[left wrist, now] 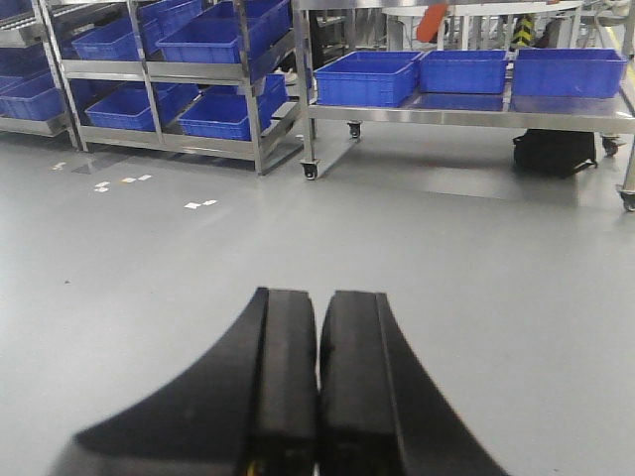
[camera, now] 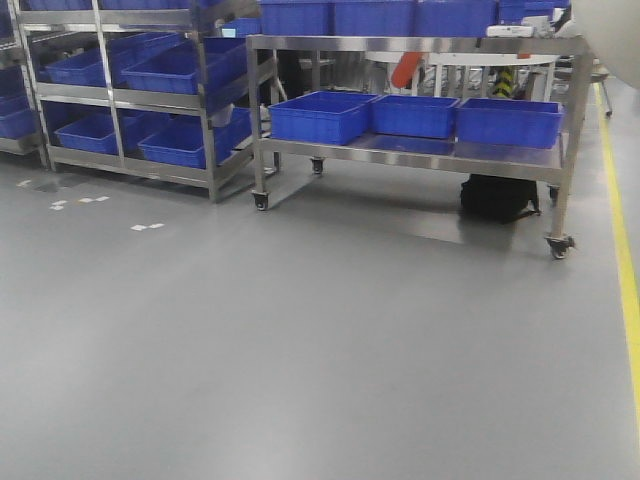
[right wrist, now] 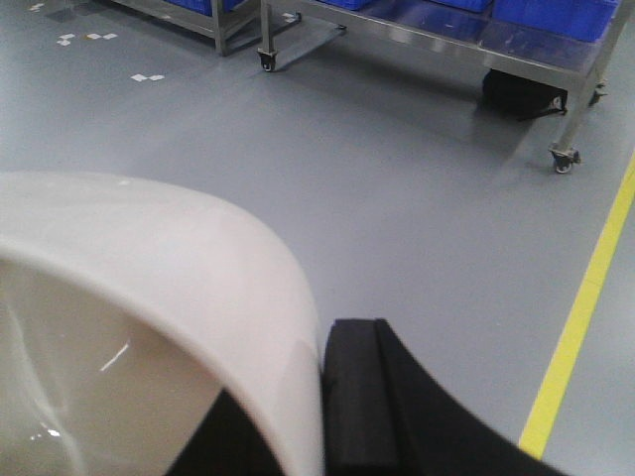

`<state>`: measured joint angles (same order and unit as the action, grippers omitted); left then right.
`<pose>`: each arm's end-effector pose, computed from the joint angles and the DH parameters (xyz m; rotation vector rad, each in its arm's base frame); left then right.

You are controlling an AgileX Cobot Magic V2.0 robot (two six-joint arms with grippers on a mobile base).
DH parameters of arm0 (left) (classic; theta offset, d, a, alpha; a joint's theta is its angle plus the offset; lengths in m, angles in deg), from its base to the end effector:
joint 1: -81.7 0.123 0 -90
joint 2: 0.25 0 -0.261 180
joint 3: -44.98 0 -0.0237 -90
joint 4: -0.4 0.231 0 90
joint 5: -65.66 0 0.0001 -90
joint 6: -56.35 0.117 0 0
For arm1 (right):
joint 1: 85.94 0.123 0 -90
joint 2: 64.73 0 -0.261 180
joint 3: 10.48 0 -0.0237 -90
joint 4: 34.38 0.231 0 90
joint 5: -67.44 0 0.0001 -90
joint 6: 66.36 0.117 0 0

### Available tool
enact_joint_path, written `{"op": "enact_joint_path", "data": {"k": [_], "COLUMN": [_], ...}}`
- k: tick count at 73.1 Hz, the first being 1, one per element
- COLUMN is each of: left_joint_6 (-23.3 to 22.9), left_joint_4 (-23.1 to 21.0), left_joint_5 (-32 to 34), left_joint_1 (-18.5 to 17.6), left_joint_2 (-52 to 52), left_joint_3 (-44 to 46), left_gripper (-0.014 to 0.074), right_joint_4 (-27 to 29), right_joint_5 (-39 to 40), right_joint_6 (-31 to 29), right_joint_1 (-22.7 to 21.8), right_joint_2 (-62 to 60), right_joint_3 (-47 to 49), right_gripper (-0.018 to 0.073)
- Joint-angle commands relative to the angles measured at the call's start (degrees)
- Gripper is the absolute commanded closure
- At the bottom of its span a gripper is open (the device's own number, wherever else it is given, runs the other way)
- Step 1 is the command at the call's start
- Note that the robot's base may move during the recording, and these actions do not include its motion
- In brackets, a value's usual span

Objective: Move white bin to right shelf second layer
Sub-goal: 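Drive the base past the blue crate carts carrying the bin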

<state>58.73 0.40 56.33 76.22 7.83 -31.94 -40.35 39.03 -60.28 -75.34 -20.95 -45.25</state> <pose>0.0859 -0.0082 0.1945 0.1128 1.6427 -0.0413 0.1437 0.0210 0.3387 -0.1247 1.8610 0.0918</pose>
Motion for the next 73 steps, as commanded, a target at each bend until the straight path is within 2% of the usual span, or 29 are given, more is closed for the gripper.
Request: {"op": "enact_joint_path", "data": {"k": [1,73], "left_joint_6": [-0.18,-0.18], "left_joint_4": [0.00,0.00], "left_joint_5": [4.90,4.90], "left_joint_1": [-0.34,-0.34], "left_joint_2": [-0.81,-0.81], "left_joint_3": [-2.11,-2.11], "left_gripper": [0.0512,0.0512], "right_joint_4": [-0.62,-0.62], "right_joint_5": [5.65,5.66], "right_joint_6": [0.02,0.02], "right_joint_1": [-0.38,-0.38], "right_joint_2": [0.02,0.02], "right_joint_3": [1.92,1.92], "right_gripper": [0.0504,0.0504]}}
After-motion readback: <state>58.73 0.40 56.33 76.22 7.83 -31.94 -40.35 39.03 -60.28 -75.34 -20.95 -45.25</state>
